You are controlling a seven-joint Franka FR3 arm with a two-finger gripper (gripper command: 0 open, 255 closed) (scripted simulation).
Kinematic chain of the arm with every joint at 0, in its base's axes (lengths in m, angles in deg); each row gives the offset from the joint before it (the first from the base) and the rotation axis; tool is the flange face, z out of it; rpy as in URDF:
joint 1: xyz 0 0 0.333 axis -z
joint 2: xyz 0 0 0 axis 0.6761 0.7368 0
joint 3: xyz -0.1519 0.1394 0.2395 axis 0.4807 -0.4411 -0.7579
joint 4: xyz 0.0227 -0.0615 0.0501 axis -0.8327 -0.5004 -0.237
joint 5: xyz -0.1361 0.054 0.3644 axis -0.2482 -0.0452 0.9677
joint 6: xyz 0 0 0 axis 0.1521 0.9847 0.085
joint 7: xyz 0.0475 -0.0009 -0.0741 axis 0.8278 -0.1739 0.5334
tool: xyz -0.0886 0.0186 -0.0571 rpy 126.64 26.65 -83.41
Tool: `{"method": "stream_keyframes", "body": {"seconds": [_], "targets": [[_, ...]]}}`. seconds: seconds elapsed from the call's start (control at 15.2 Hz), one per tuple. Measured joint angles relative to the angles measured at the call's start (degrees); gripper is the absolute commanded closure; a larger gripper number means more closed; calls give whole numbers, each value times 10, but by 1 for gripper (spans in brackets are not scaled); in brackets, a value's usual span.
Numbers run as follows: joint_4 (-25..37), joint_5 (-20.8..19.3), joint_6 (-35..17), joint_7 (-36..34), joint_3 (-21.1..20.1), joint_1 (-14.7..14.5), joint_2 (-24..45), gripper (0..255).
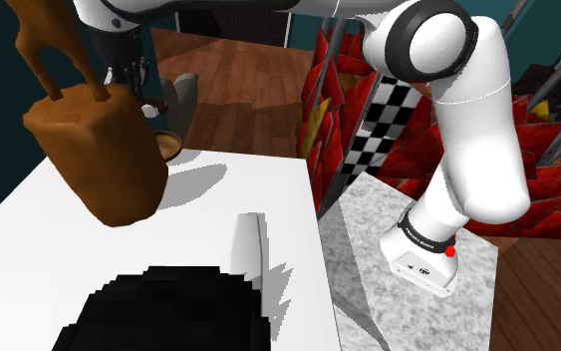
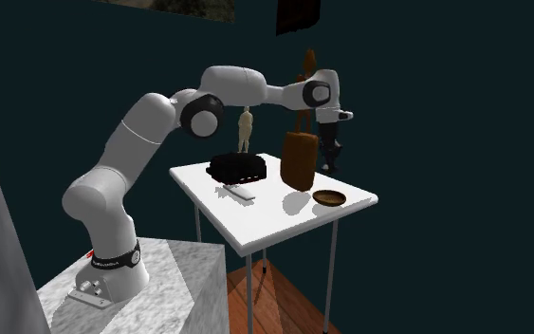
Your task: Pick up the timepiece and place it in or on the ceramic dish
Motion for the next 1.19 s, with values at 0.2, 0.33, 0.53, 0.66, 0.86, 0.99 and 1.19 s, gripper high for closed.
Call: {"method": "stream_keyframes", "body": {"seconds": [0.2, 0.33, 0.53, 0.66, 0.86, 0.99, 1.19], "targets": [[53, -7, 12, 4, 7, -12, 42, 255], [49, -9, 4, 2, 8, -12, 47, 255], [23, -10, -21, -2, 8, -8, 47, 255], [3, -10, -37, -6, 7, -4, 43, 255], [-22, -12, -62, -11, 8, -1, 44, 255], [-37, -13, -76, -13, 8, 2, 43, 255], [-53, -14, -92, -15, 9, 5, 45, 255]]}}
